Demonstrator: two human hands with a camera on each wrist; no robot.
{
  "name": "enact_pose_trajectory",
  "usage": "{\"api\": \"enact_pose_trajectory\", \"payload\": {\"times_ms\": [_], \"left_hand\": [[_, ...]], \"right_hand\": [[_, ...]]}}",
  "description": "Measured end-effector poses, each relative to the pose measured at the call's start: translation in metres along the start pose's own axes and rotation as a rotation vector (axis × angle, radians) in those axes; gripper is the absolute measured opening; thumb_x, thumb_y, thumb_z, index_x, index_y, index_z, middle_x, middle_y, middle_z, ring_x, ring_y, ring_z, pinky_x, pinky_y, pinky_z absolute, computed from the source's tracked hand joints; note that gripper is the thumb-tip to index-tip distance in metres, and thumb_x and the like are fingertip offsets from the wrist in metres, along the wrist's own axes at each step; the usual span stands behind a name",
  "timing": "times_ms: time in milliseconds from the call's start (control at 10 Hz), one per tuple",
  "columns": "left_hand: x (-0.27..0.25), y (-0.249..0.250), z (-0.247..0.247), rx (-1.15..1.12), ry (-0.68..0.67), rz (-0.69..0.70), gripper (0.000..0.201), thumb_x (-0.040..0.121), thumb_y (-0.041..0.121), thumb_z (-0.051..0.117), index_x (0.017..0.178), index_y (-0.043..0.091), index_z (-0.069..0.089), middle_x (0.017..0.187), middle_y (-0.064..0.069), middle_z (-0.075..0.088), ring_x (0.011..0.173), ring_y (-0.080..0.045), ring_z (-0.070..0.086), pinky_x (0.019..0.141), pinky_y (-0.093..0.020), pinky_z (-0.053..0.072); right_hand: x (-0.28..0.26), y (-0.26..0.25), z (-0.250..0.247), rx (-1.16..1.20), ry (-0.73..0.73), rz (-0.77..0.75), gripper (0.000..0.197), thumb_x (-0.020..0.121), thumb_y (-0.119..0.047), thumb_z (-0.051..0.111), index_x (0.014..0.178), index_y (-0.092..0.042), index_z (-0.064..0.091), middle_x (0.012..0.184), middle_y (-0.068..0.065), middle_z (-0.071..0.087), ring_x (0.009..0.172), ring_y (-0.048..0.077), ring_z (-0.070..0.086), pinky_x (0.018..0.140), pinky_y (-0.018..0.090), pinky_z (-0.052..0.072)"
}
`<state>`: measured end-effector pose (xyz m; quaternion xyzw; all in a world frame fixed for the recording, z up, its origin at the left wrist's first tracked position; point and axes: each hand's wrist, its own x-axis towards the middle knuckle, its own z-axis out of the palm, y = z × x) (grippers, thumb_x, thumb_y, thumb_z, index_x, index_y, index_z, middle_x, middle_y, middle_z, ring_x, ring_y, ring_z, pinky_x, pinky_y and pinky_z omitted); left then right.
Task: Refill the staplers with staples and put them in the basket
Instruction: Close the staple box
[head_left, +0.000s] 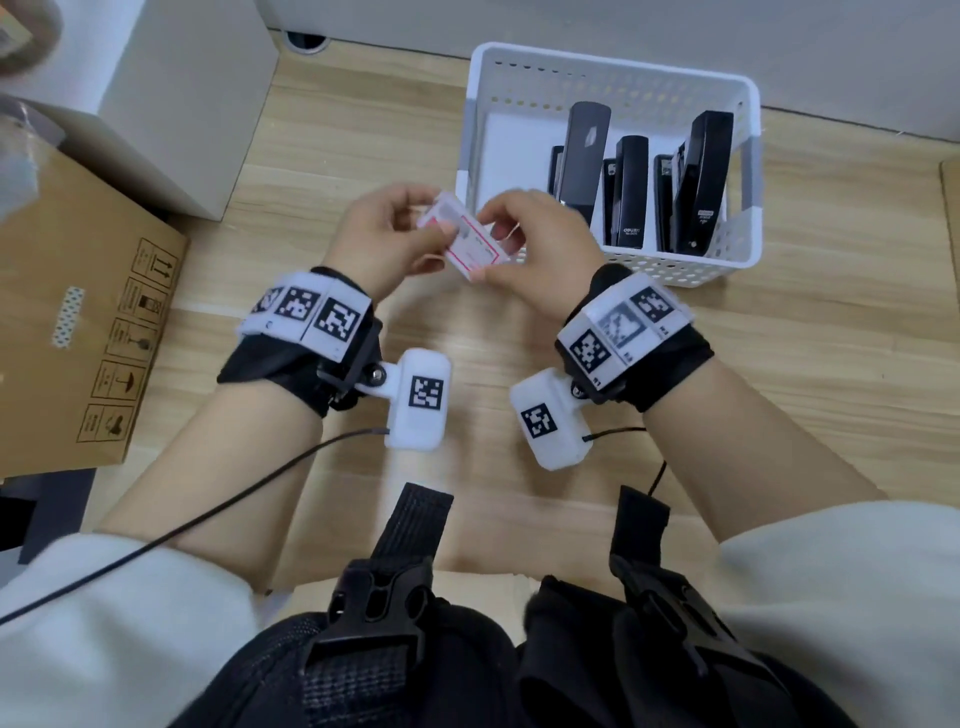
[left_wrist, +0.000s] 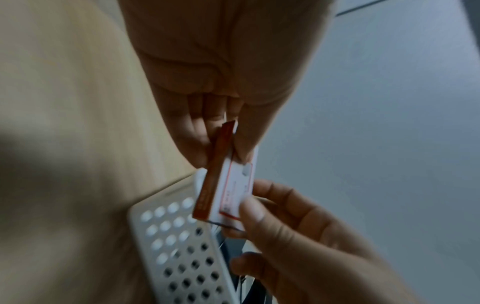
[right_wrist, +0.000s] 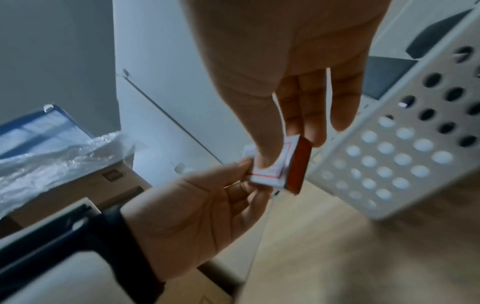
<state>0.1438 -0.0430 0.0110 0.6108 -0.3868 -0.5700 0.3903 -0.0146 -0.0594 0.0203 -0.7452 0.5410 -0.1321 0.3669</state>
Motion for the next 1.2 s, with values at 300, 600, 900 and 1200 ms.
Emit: {"api": "enact_pose_trajectory", "payload": {"times_ms": [300, 600, 900, 1200], "left_hand": [[0.039, 0.022, 0.005, 0.040, 0.058, 0.105, 0.029, 0.084, 0.005, 0.060, 0.111, 0.012, 0.054, 0.073, 0.012, 0.060, 0.072, -0.002, 0.058, 0.064, -0.018, 0.053], [0.051, -0.018, 0.003, 0.084, 0.022, -0.025, 0.028, 0.075, -0.001, 0.068, 0.088, 0.019, 0.055, 0.067, 0.001, 0.056, 0.056, -0.004, 0.057, 0.064, -0.021, 0.052], [0.054, -0.021, 0.001, 0.007, 0.013, -0.063, 0.029, 0.071, -0.004, 0.070, 0.085, 0.018, 0.057, 0.049, 0.008, 0.063, 0.049, -0.009, 0.062, 0.058, -0.023, 0.053], [0.044, -0.014, 0.014, 0.021, 0.132, -0.079, 0.024, 0.074, -0.007, 0.066, 0.073, 0.013, 0.052, 0.061, -0.006, 0.054, 0.048, -0.018, 0.055, 0.061, -0.033, 0.053]], "right_hand": [[0.035, 0.003, -0.028, 0.253, 0.216, 0.178, 0.034, 0.079, -0.012, 0.063, 0.070, -0.032, 0.037, 0.068, -0.003, 0.057, 0.076, 0.021, 0.064, 0.071, 0.034, 0.054], [0.075, 0.014, -0.008, -0.244, 0.008, 0.272, 0.025, 0.085, -0.008, 0.051, 0.069, -0.020, 0.037, 0.106, 0.012, 0.063, 0.096, 0.030, 0.062, 0.078, 0.033, 0.050], [0.096, 0.026, 0.011, -0.402, -0.205, 0.303, 0.015, 0.083, -0.010, 0.053, 0.073, -0.013, 0.043, 0.071, 0.002, 0.048, 0.067, 0.022, 0.047, 0.046, 0.024, 0.026], [0.096, 0.008, -0.003, -0.421, -0.246, 0.339, 0.009, 0.087, -0.006, 0.049, 0.092, -0.002, 0.055, 0.100, 0.012, 0.063, 0.062, 0.021, 0.048, 0.049, 0.024, 0.033]]}}
